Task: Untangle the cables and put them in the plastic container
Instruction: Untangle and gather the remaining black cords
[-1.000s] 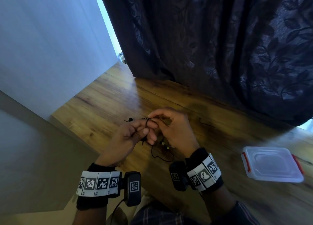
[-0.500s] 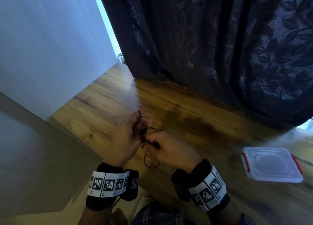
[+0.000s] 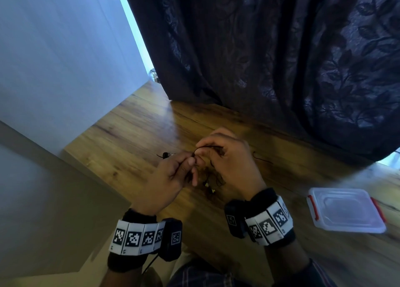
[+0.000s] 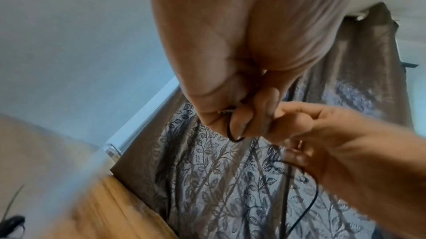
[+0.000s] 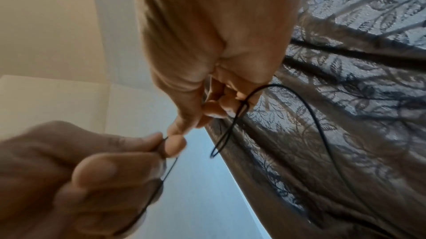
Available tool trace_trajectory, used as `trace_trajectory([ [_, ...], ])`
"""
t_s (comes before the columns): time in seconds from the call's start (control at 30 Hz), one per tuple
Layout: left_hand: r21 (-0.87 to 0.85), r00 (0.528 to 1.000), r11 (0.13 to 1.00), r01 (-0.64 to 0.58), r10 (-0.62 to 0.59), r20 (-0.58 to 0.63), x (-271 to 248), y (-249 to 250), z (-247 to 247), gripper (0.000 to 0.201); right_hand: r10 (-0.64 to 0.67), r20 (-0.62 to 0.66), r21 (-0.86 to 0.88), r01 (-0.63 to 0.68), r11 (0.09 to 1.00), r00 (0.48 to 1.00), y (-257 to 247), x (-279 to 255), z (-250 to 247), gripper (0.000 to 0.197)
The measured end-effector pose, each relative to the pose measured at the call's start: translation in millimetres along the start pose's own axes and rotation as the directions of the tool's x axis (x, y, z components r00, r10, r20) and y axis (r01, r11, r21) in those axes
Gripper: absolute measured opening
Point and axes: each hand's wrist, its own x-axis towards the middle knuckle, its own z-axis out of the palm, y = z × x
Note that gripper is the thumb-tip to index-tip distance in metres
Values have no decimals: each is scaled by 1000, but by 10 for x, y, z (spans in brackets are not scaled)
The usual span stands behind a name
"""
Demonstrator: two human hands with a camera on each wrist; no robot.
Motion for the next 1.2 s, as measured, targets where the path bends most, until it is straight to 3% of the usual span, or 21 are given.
trace_trajectory([
  [0.13,-108,1000,994,-3,1,-15,-12,56,14,23,88,23,72,-89,993,996,162,-37,44,15],
  [0.33,-218,996,976,13,-30,-79,-12,91,38,33,242,273,139,-287,948,931,294,-161,197,27],
  [0.5,-126,993,992,14,-28,-111,26,-12,28,43,329,480,24,-387,922,813,218,-286,299,21],
  [0.67,201,974,979,-19,63,-217,40,-144,33,47,384,602,-91,-418,904,700,114,-322,216,15],
  [0.73,293,969,956,-20,90,-228,25,-180,8,46,411,566,-174,-384,907,714,83,-324,131,19],
  [0.8,354,973,935,20,64,-222,9,-204,6,43,400,501,-254,-311,916,767,37,-304,28,20],
  [0.9,405,983,913,41,37,-182,-4,-234,19,39,343,477,-269,-238,933,809,-47,-269,-100,16],
  [1.1,330,996,940,81,-67,-54,-13,-250,40,36,309,480,-241,-215,946,821,-88,-255,-220,12],
  [1.2,157,992,983,100,-110,60,-44,-164,58,26,247,414,-158,-198,967,876,-40,-236,-258,13],
])
